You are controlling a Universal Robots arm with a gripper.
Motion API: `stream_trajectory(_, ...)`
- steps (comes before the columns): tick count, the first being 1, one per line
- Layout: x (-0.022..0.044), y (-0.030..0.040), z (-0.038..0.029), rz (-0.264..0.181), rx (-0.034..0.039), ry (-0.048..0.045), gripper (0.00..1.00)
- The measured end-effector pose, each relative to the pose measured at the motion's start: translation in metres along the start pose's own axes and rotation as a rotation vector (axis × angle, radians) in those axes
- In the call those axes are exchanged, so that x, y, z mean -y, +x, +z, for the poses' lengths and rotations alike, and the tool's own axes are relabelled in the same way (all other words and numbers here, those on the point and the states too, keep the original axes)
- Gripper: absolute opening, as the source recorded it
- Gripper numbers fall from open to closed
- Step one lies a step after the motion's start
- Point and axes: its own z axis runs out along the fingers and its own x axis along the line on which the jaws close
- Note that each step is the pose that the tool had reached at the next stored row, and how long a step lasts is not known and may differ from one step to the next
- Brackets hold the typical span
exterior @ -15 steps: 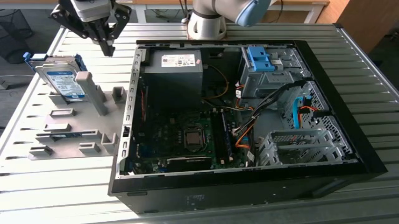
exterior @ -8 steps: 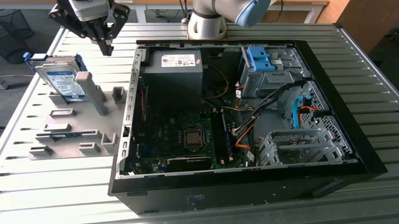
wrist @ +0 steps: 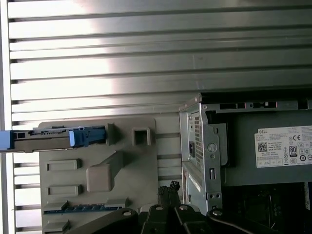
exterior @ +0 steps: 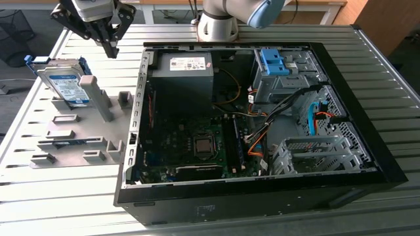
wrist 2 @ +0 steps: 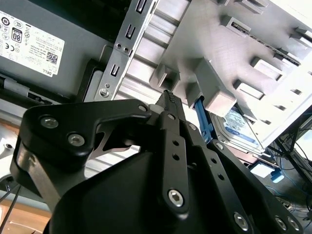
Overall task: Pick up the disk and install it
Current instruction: 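Reach for the disk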
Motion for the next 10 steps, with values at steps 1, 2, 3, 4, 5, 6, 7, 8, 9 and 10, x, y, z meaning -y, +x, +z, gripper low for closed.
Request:
stream_trajectory(1,-0.0001,0.0,0.0,0.0,0.0,0.0,0.11)
stream_trajectory(2,-0.0001,0.0,0.0,0.0,-0.0001,0.0,0.11)
stream_trajectory(3,-0.0001,0.0,-0.0001,0.0,-0.0001,0.0001,0.11)
stream_trajectory(4,-0.0001,0.0,0.0,0.0,0.0,0.0,0.11)
stream_trajectory(5,-0.0002,0.0001,0.0,0.0,-0.0001,0.0001,0.11)
stream_trajectory(6,-0.0002,0.0001,0.0,0.0,0.0,0.0,0.11)
stream_trajectory(7,-0.0003,0.0001,0.0,0.0,0.0,0.0,0.11)
stream_trajectory(8,-0.0003,0.0002,0.0,0.0,-0.0001,0.0001,0.11)
stream_trajectory(9,-0.0003,0.0005,-0.0001,0.0,0.0,0.0,0.11)
stream_trajectory(10,-0.0003,0.0009,-0.0001,0.0,-0.0001,0.0001,0.11)
